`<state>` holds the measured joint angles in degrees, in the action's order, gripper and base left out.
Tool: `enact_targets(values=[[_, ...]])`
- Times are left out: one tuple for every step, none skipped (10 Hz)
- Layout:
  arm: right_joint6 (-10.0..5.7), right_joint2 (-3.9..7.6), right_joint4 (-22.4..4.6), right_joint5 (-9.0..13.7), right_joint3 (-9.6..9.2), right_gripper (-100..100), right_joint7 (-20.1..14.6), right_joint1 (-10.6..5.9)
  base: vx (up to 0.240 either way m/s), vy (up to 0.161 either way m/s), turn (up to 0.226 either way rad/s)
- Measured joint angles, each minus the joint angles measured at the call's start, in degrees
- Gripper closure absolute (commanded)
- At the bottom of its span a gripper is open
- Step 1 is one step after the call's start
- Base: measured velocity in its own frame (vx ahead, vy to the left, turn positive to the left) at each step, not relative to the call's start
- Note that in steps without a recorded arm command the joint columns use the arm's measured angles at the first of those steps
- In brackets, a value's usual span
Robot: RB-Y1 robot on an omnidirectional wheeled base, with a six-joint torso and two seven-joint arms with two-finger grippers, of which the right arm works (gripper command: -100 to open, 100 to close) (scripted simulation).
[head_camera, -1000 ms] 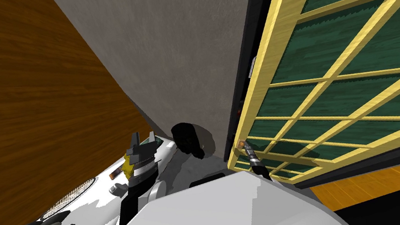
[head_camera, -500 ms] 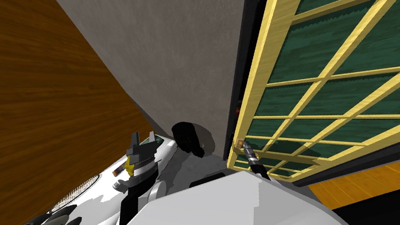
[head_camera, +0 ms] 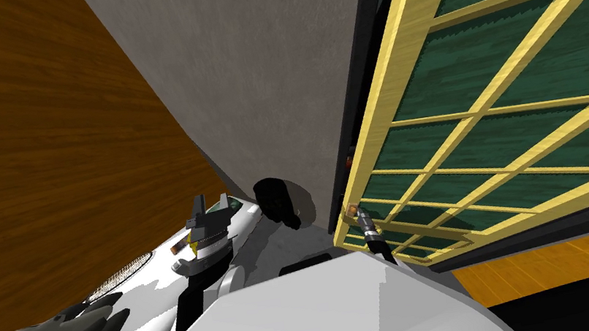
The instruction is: Pull the door open
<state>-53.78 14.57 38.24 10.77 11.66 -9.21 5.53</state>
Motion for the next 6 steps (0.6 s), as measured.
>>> enact_targets(values=[[0.49,-0.03,0.5,0.4,-0.33,100,-1.3,0.12,-0.050,-0.008,0.043],[0.11,0.27,-0.8,1.0,-0.81,100,-2.9,-0.66,-0.036,-0.007,-0.001],[-0.02,0.20,-0.7,1.3,-1.09,-100,-4.1,-0.58,-0.049,-0.014,0.003],[0.12,0.13,-0.7,1.9,-1.20,-100,-5.3,-0.62,-0.064,-0.019,0.022],[0.04,0.06,-1.3,2.4,-1.30,-100,-6.6,-0.97,-0.063,-0.015,0.014],[-0.10,0.04,-1.1,3.0,-1.42,-100,-8.1,-1.19,-0.068,-0.007,0.032]])
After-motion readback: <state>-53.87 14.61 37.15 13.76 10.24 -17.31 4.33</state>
